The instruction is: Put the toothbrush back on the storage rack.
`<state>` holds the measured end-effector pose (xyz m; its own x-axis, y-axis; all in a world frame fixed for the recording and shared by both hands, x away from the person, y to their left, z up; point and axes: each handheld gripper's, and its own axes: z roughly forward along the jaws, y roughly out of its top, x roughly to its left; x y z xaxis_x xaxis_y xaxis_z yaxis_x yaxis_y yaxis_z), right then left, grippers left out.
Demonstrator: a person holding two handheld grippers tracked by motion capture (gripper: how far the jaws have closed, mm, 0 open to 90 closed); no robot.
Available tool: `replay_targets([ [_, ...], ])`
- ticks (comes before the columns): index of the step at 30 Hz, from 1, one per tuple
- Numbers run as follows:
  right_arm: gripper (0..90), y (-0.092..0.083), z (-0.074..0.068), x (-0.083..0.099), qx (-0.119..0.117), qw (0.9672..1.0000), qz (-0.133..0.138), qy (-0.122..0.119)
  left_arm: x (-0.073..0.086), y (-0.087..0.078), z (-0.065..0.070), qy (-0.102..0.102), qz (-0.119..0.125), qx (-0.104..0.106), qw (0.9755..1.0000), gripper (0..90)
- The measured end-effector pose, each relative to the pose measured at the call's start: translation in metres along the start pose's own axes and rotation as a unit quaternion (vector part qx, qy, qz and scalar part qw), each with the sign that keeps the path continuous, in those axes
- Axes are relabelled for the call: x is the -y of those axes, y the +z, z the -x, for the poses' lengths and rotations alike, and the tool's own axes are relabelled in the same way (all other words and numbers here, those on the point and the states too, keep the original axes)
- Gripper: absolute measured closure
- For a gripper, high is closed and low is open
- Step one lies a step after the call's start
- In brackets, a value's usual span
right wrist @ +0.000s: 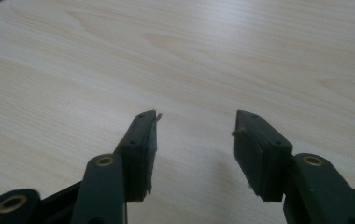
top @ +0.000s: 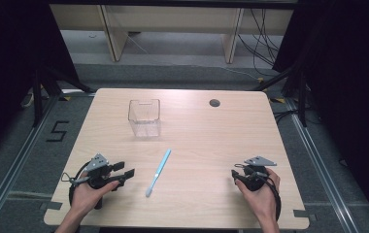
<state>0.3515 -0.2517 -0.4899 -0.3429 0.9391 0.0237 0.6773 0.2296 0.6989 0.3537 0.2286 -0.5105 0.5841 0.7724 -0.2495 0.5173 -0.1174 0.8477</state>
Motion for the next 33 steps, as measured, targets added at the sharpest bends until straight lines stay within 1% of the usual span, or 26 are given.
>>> replay_targets([
  [1, 48.7, 0.000, 0.000, 0.000, -0.008, 1.0000, 0.001, 0.001, -0.001, 0.000, 0.001, -0.002, -0.002, 0.000, 1.0000, 41.2],
  [2, 48.5, 0.001, 0.000, -0.001, 0.005, 1.0000, 0.000, 0.001, -0.001, 0.000, 0.001, -0.002, -0.002, 0.000, 1.0000, 41.4],
  [4, 48.1, 0.000, -0.001, -0.002, -0.005, 1.0000, -0.005, 0.001, -0.005, 0.001, 0.003, 0.001, -0.006, 0.001, 1.0000, 41.6],
  [5, 47.9, -0.001, -0.002, -0.003, 0.000, 1.0000, -0.005, 0.003, -0.006, 0.002, 0.003, 0.001, -0.006, 0.005, 1.0000, 41.7],
  [6, 47.8, 0.000, -0.003, -0.003, -0.002, 0.9999, -0.008, 0.005, -0.007, 0.002, 0.004, 0.001, -0.009, -0.001, 1.0000, 41.7],
  [8, 47.6, 0.001, -0.002, -0.005, -0.005, 0.9999, -0.006, -0.007, -0.009, 0.003, 0.005, 0.004, -0.009, -0.001, 0.9999, 42.1],
  [9, 47.5, 0.002, -0.004, -0.004, -0.009, 0.9999, -0.003, 0.005, -0.010, 0.004, 0.006, 0.004, -0.009, 0.002, 1.0000, 42.2],
  [11, 47.1, 0.001, -0.004, -0.005, 0.003, 1.0000, -0.008, 0.002, -0.013, 0.006, 0.007, 0.007, -0.019, 0.004, 0.9998, 40.9],
  [12, 47.0, 0.000, -0.004, -0.005, -0.006, 0.9999, -0.009, -0.005, -0.014, 0.006, 0.009, 0.007, -0.021, 0.000, 0.9997, 40.8],
  [13, 47.0, -0.001, -0.006, -0.006, 0.003, 0.9999, -0.012, -0.003, -0.016, 0.007, 0.009, 0.013, -0.028, 0.004, 0.9995, 40.8],
  [14, 46.9, -0.001, -0.007, -0.006, -0.001, 0.9999, -0.014, -0.005, -0.016, 0.007, 0.009, 0.013, -0.028, 0.004, 0.9995, 40.8],
  [15, 46.8, -0.002, -0.008, -0.006, 0.002, 0.9998, -0.018, -0.003, -0.020, 0.008, 0.012, 0.021, -0.037, 0.004, 0.9991, 41.0],
  [16, 46.8, 0.000, -0.010, -0.006, -0.002, 0.9999, -0.013, 0.005, -0.023, 0.009, 0.014, 0.026, -0.044, 0.006, 0.9987, 41.2],
  [18, 46.8, -0.001, -0.010, -0.006, 0.000, 0.9999, -0.015, -0.002, -0.026, 0.009, 0.016, 0.030, -0.049, 0.010, 0.9983, 41.8],
  [19, 46.7, -0.003, -0.011, -0.007, 0.005, 0.9998, -0.020, -0.003, -0.028, 0.010, 0.018, 0.035, -0.052, 0.014, 0.9979, 41.8],
  [21, 46.5, -0.002, -0.012, -0.007, -0.004, 0.9998, -0.019, -0.007, -0.034, 0.011, 0.022, 0.043, -0.070, 0.023, 0.9964, 41.8],
  [22, 46.4, -0.004, -0.014, -0.008, -0.003, 0.9995, -0.029, -0.014, -0.041, 0.013, 0.025, 0.058, -0.099, 0.029, 0.9931, 41.6],
  [23, 46.5, -0.004, -0.016, -0.009, -0.007, 0.9995, -0.031, -0.007, -0.041, 0.013, 0.025, 0.058, -0.099, 0.029, 0.9931, 41.5],
  [24, 46.5, -0.005, -0.017, -0.009, -0.009, 0.9993, -0.033, -0.012, -0.043, 0.014, 0.027, 0.060, -0.110, 0.033, 0.9916, 41.0],
  [26, 46.6, -0.006, -0.020, -0.010, -0.006, 0.9993, -0.036, -0.001, -0.048, 0.017, 0.029, 0.073, -0.143, 0.030, 0.9866, 40.7],
  [27, 46.6, -0.004, -0.019, -0.011, -0.002, 0.9996, -0.023, -0.017, -0.051, 0.019, 0.030, 0.078, -0.156, 0.029, 0.9842, 40.7],
  [28, 46.6, -0.004, -0.019, -0.011, -0.002, 0.9996, -0.023, -0.017, -0.053, 0.022, 0.032, 0.080, -0.168, 0.027, 0.9822, 40.7],
  [29, 46.6, -0.003, -0.018, -0.012, -0.007, 0.9995, -0.022, -0.021, -0.055, 0.024, 0.033, 0.083, -0.182, 0.028, 0.9793, 40.7],
  [31, 46.6, -0.005, -0.020, -0.013, -0.006, 0.9994, -0.031, -0.013, -0.061, 0.029, 0.036, 0.087, -0.204, 0.028, 0.9746, 40.7],
  [32, 46.6, -0.004, -0.019, -0.014, -0.007, 0.9995, -0.023, -0.020, -0.067, 0.034, 0.039, 0.091, -0.233, 0.026, 0.9679, 40.7],
  [33, 46.6, -0.004, -0.019, -0.014, -0.007, 0.9995, -0.023, -0.020, -0.067, 0.034, 0.039, 0.091, -0.233, 0.026, 0.9679, 40.7],
])
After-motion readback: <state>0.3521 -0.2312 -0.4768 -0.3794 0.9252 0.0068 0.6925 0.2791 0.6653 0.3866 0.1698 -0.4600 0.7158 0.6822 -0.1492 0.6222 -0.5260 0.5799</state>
